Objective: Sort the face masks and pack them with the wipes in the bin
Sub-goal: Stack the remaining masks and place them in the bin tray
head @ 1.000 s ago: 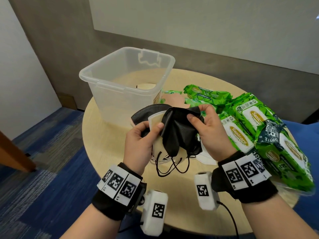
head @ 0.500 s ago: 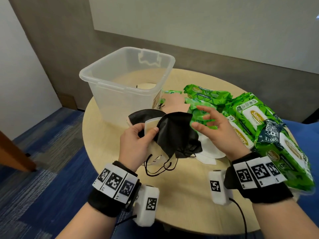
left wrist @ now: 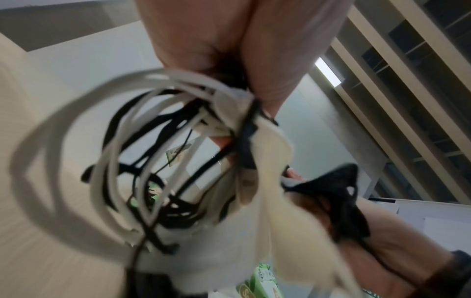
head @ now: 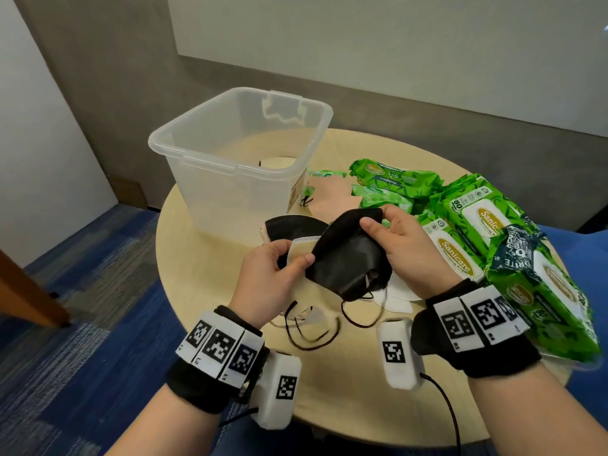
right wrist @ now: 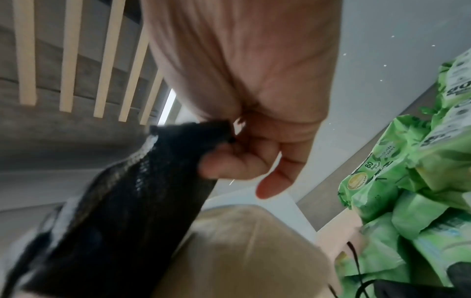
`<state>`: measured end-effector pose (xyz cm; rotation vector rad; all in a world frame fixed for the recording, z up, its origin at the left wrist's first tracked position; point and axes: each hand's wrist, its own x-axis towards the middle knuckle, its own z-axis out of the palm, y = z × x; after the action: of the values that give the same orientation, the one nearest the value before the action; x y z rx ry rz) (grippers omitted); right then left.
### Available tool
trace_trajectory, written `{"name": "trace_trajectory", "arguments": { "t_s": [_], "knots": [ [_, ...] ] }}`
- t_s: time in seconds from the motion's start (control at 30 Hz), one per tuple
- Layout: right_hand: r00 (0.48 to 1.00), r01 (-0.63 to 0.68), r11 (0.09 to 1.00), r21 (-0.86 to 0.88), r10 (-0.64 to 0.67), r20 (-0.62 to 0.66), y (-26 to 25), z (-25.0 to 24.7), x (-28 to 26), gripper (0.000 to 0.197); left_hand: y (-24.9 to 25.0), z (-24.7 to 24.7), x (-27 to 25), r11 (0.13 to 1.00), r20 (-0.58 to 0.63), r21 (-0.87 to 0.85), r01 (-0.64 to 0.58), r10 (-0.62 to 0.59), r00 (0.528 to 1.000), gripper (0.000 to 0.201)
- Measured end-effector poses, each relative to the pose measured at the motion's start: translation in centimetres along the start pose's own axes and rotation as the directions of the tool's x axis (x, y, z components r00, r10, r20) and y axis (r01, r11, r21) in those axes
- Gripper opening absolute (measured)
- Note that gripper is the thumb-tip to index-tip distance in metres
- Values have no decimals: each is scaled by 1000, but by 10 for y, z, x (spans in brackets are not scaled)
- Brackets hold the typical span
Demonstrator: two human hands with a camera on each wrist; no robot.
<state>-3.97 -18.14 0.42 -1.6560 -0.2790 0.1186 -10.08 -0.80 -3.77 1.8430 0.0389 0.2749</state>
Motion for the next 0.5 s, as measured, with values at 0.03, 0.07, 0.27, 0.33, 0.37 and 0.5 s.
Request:
{"name": "trace_trajectory", "arguments": {
  "t_s": [0.03, 0.07, 0.27, 0.33, 0.37, 0.5],
  "knots": [
    [1000, -11, 1000, -4, 11, -15, 1, 0, 0, 6, 0, 0, 0, 1000, -2, 0, 1, -1, 1000, 14],
    [1000, -31, 999, 7, 31, -5, 2, -1, 0, 14, 0, 0, 0, 1000, -10, -3, 7, -7, 1000, 15],
    [964, -74, 983, -169, 114, 242, 7, -9, -7, 34, -1, -2, 0, 998, -68, -55, 23, -27, 997, 12],
    [965, -94, 984, -149, 127, 230, 7, -8, -8, 22, -1, -2, 0, 998, -67, -62, 20, -24, 997, 11],
    [972, -87, 986, -141, 115, 205, 8, -8, -8, 18, -2, -3, 0, 998, -63, -66, 19, -23, 998, 10],
    [996, 65, 989, -133, -55, 73, 6, -5, -6, 16, -3, -1, 1, 993, -58, -113, 14, -21, 998, 9]
  ]
}}
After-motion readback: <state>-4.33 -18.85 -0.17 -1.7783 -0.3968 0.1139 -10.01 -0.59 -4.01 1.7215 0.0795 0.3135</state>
